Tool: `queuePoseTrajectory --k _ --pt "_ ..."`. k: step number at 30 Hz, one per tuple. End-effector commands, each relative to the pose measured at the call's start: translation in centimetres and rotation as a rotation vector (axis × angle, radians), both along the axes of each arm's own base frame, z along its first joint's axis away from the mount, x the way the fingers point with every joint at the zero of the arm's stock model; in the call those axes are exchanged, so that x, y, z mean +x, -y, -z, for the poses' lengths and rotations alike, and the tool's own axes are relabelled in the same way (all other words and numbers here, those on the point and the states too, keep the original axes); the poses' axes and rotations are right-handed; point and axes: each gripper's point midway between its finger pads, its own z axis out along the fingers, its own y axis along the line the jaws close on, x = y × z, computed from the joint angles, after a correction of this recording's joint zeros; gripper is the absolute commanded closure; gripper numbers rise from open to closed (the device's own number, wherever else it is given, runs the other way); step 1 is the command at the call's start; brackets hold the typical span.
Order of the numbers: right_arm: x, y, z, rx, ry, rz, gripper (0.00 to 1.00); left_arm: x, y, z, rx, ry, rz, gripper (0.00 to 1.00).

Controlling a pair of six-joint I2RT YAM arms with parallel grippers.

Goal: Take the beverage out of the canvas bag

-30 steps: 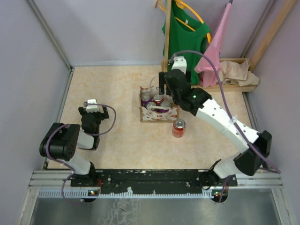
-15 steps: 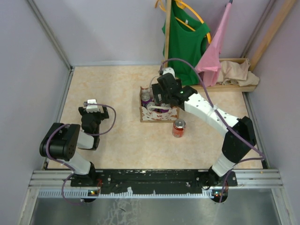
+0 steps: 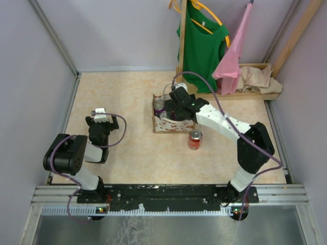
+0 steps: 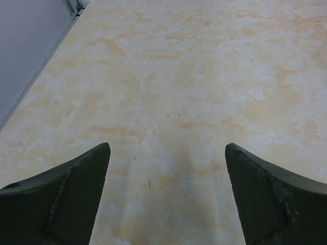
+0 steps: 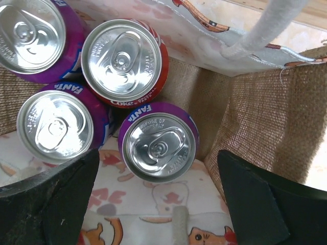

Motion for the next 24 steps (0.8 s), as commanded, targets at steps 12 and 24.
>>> queuePoseTrajectory --k 12,24 --pt "2.6 1.5 3.5 -0.086 -0.013 0.092 0.08 0.0 -0.1 -0.6 -0.013 0.031 -0.009 0.0" --pt "3.5 1.4 4.8 -0.104 -0.01 0.113 0.46 0.0 -0.1 -0.6 -0.013 0.032 -0.008 0.0"
